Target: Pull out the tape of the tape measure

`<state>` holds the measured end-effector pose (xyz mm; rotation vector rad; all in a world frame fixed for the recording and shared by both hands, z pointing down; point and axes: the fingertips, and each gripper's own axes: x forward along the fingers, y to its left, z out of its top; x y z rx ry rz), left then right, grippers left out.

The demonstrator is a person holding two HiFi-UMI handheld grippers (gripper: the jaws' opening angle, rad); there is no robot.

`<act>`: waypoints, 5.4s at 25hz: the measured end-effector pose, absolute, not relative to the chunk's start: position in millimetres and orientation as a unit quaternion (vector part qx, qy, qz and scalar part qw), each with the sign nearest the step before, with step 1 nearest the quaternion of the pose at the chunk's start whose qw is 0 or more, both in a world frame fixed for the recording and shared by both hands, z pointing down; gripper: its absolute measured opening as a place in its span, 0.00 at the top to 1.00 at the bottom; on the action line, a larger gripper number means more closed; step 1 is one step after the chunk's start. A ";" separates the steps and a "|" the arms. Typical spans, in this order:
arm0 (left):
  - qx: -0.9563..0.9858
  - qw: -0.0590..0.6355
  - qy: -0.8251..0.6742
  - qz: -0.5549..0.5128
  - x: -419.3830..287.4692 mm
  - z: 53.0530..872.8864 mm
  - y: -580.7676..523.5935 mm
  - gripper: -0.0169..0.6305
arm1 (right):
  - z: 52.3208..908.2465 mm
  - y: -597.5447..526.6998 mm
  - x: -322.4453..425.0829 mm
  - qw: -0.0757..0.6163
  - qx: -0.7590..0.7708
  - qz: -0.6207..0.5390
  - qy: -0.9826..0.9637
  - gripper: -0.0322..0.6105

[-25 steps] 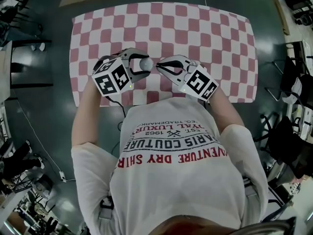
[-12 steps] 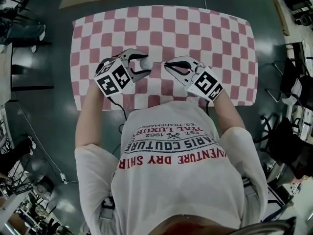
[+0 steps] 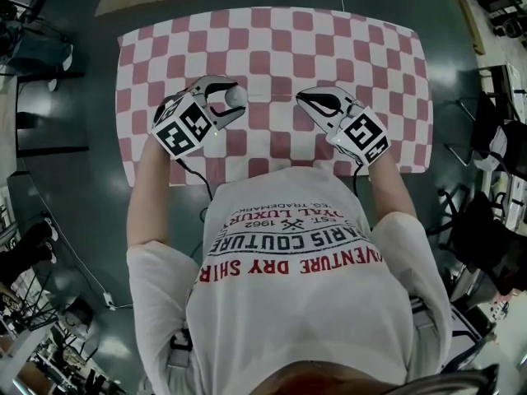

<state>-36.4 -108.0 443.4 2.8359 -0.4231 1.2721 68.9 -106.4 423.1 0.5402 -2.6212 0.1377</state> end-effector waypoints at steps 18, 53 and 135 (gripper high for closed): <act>0.894 0.051 -0.163 0.415 -48.2 452.0 -122.2 0.62 | 437.2 -145.0 119.8 0.252 0.336 0.081 -0.904 0.90; 0.860 0.115 -0.179 0.465 -69.5 474.9 -133.9 0.62 | 453.8 -184.5 218.3 0.278 0.529 0.176 -0.782 0.90; 0.799 0.187 -0.205 0.533 -131.9 522.3 -118.9 0.62 | 471.3 -170.7 388.7 0.351 0.695 0.191 -0.598 0.90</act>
